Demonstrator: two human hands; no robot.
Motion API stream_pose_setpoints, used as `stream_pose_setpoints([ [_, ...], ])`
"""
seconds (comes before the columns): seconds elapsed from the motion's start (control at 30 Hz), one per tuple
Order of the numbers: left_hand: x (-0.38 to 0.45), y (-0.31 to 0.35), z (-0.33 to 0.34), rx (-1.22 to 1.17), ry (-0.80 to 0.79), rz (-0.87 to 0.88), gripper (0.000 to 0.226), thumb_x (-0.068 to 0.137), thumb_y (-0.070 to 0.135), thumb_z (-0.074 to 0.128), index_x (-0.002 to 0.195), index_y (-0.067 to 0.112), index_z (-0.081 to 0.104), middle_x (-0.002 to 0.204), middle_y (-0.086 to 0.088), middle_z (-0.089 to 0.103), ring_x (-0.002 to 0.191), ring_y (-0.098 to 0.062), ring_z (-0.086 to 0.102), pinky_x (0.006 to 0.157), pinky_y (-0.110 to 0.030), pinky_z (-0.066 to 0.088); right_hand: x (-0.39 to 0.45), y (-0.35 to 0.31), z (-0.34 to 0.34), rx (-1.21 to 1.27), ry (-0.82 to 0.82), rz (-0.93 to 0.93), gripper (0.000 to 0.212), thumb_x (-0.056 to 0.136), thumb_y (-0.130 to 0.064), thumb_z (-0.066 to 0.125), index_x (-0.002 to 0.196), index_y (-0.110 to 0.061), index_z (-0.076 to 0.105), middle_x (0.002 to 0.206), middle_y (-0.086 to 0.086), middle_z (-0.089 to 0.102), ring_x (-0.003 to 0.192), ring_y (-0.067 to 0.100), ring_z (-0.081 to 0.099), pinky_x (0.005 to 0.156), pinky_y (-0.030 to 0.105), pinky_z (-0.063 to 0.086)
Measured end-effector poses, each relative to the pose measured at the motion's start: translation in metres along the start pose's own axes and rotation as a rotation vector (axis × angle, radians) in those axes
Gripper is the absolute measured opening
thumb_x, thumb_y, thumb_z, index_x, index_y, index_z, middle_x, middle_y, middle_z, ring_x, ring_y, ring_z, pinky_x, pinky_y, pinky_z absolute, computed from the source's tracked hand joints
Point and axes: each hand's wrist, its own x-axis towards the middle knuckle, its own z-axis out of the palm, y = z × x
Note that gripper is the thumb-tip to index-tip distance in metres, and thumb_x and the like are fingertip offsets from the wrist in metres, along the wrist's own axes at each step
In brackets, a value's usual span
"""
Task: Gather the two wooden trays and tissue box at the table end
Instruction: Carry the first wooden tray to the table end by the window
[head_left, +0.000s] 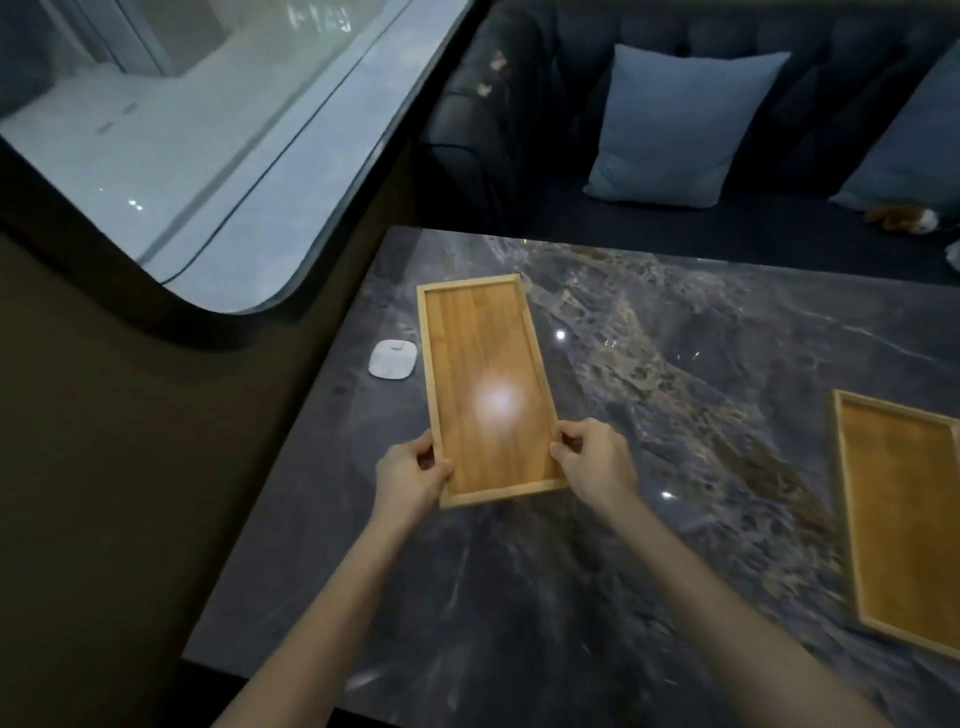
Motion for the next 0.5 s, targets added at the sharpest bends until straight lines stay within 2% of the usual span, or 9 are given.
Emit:
stream_pose_setpoints([
  [0.13, 0.016, -0.023, -0.036, 0.053, -0.001, -0.002, 0.041, 0.085, 0.008, 0.058, 0.125, 0.009, 0.056, 0.119, -0.007, 0.066, 0.092, -0.008, 0.056, 0.082, -0.023, 0.045, -0.002, -0.033, 0.037, 0.038, -0.024, 0.015, 0.024, 0.089, -0.018, 0.057, 0.110, -0.015, 0.068, 0.112, 0.007, 0.065, 0.104, 0.027, 0.060, 0.087, 0.034, 0.047],
  [0.23, 0.028, -0.038, -0.060, 0.072, -0.003, -0.046, 0.042, 0.086, 0.010, 0.058, 0.127, 0.008, 0.053, 0.121, -0.008, 0.064, 0.098, -0.011, 0.058, 0.087, -0.026, 0.046, -0.005, -0.053, 0.063, 0.030, -0.060, 0.013, 0.018, 0.089, -0.015, 0.054, 0.094, -0.010, 0.070, 0.091, 0.004, 0.061, 0.091, 0.024, 0.060, 0.072, 0.027, 0.040],
  [0.37, 0.048, -0.058, -0.085, 0.084, -0.027, -0.102, 0.045, 0.086, 0.011, 0.059, 0.130, 0.007, 0.050, 0.130, -0.010, 0.060, 0.118, -0.023, 0.056, 0.103, -0.037, 0.043, -0.006, -0.074, 0.100, 0.067, -0.033, 0.064, 0.018, 0.088, -0.013, 0.055, 0.095, -0.010, 0.071, 0.103, 0.008, 0.065, 0.093, 0.026, 0.063, 0.074, 0.028, 0.045],
  [0.5, 0.062, -0.074, -0.098, 0.073, -0.059, -0.147, 0.045, 0.087, 0.008, 0.056, 0.131, 0.006, 0.048, 0.132, -0.011, 0.057, 0.122, -0.025, 0.052, 0.103, -0.036, 0.042, -0.006, -0.087, 0.126, 0.049, -0.045, 0.137, 0.020, 0.089, -0.014, 0.052, 0.098, -0.012, 0.069, 0.104, 0.008, 0.066, 0.097, 0.027, 0.063, 0.071, 0.027, 0.042],
])
